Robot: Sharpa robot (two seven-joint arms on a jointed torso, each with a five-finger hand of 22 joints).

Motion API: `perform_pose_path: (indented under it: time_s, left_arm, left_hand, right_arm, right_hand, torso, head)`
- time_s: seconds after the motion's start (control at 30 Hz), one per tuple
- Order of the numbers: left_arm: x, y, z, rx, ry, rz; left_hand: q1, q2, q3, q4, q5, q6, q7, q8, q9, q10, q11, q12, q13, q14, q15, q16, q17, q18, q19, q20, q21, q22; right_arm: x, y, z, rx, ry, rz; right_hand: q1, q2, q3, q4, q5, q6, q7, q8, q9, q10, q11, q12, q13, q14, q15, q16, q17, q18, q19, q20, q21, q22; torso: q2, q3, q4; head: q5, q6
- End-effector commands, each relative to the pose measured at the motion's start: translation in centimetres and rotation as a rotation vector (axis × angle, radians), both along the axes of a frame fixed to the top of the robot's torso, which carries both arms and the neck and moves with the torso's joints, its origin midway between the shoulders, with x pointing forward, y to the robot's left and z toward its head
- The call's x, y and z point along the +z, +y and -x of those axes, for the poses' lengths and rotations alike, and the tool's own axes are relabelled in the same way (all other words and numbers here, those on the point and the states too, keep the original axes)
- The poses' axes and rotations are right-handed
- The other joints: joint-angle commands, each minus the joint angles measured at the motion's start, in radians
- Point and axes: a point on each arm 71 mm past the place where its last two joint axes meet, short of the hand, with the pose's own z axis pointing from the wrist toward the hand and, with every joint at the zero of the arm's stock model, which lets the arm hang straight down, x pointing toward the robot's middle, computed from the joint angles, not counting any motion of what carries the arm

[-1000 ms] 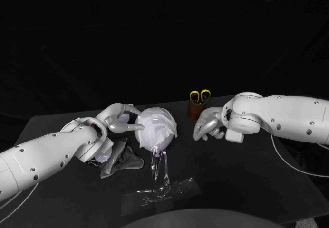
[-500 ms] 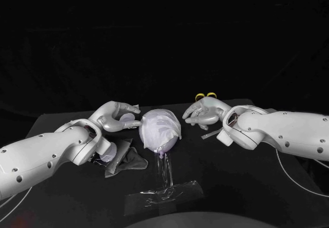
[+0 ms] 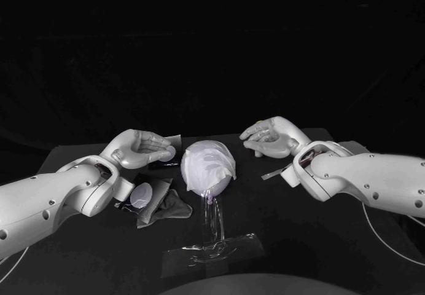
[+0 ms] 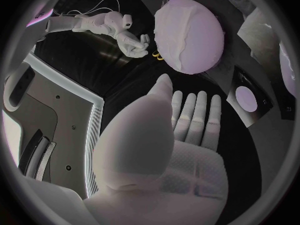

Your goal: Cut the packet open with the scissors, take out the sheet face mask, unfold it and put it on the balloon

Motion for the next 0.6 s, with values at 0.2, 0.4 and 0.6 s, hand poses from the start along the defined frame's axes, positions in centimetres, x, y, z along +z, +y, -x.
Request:
perform_pose_path:
  time_s: [0.2, 0.4, 0.6]
  left_arm:
    - [0.3, -1.1, 2.2, -0.091, -0.225, 0.044]
    - [-0.2, -2.1, 3.3, -0.173, -0.316, 0.013]
    - [-0.8, -2.8, 3.5, -0.231, -0.336, -0.043]
  left_hand:
    - [0.042, 0.010, 0.044, -0.009, 0.003, 0.066, 0.018, 0.023, 0.004, 0.084, -0.029, 0.028, 0.002, 0.044, -0.024, 0.038, 0.021, 0.030, 0.029, 0.002, 0.013, 0.000]
    - [0.050, -0.007, 0.087, 0.004, 0.003, 0.078, 0.015, 0.005, -0.008, 0.092, -0.024, -0.004, -0.009, -0.031, -0.006, -0.033, 0.000, -0.011, -0.088, 0.006, -0.061, -0.042]
    - [0.023, -0.031, 0.091, 0.016, 0.001, 0.054, 0.011, -0.024, -0.022, 0.053, -0.002, -0.043, -0.011, -0.125, 0.017, -0.105, -0.027, -0.038, -0.273, 0.007, -0.150, -0.097]
  right_arm:
    - [-2.5, 1.6, 4.0, 0.121, -0.200, 0.131]
    - [-4.3, 2.2, 6.2, 0.155, -0.304, 0.234]
    - [-5.0, 2.8, 6.9, 0.146, -0.400, 0.308]
  right_hand:
    - [0.002, -0.013, -0.042, 0.003, 0.009, 0.071, -0.041, 0.007, -0.006, 0.127, -0.049, 0.076, 0.042, 0.137, -0.040, 0.117, 0.068, -0.041, 0.191, -0.031, 0.322, 0.156]
    - [-0.006, -0.041, -0.071, 0.009, 0.031, 0.094, -0.057, -0.015, -0.029, 0.128, -0.068, 0.364, 0.342, 0.227, -0.060, 0.641, 0.459, -0.101, 0.325, -0.050, 0.692, 0.358]
    - [-0.006, -0.036, -0.085, 0.027, 0.028, 0.101, -0.049, -0.027, -0.047, 0.194, -0.056, 0.996, 0.940, 0.282, -0.047, 0.968, 0.711, -0.123, 0.367, -0.042, 0.833, 0.436]
  torso:
    - [-0.002, 0.0040, -0.0023]
    - [-0.001, 0.0049, -0.0033]
    - [0.001, 0.0044, -0.0016]
  head:
    - [-0.002, -0.014]
    - [-0.003, -0.020]
    - [-0.006, -0.026]
